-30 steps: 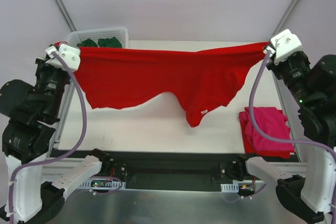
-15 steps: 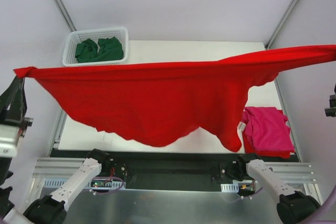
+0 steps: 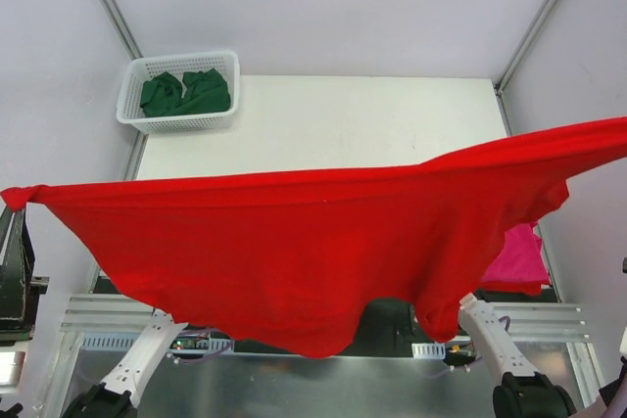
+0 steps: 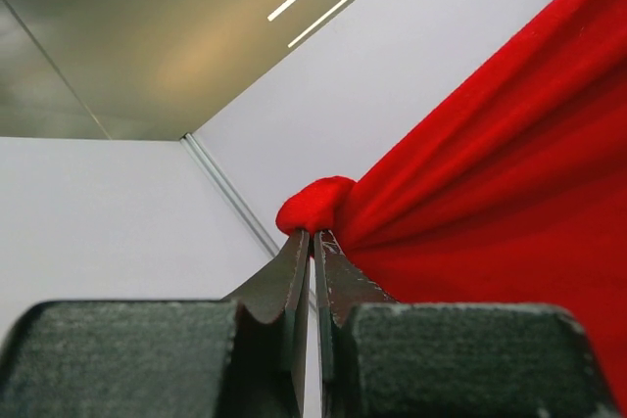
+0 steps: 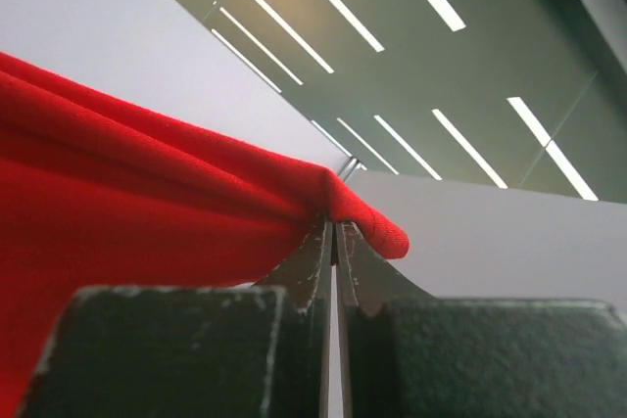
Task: Fold and stack the t-shirts
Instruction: Flatten out the tshirt
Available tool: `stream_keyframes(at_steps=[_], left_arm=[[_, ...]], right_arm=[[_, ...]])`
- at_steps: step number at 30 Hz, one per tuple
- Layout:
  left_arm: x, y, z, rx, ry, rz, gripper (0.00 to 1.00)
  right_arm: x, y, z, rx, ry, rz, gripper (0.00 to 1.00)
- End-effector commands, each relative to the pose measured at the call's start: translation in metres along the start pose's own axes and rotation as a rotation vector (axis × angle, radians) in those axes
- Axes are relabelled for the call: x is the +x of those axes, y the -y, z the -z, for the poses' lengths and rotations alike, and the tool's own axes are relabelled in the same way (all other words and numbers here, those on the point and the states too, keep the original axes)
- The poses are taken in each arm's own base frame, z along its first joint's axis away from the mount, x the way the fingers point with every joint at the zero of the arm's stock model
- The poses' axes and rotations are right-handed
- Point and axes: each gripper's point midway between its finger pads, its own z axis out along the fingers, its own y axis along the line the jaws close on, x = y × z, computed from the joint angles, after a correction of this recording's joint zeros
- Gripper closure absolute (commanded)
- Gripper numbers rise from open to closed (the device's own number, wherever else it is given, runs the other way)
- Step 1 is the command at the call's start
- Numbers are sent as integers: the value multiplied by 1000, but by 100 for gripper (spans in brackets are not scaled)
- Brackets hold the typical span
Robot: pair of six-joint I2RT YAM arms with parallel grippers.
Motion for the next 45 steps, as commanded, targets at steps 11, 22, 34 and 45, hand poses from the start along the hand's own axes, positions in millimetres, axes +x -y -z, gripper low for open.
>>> stream_keyframes(at_steps=[11, 22, 34, 45], left_arm=[[144, 77, -87, 123, -253, -121, 100], [346, 195, -118, 368, -677, -232, 100], [473, 255, -137, 391, -1018, -92, 100], [543, 286, -183, 386, -1092, -110, 100]], right_arm=[[130, -74, -91, -57, -239, -52, 99], [336, -267, -108, -440, -713, -182, 99], [452, -403, -59, -650, -1028, -218, 99], [510, -458, -85, -644, -1051, -140, 99]])
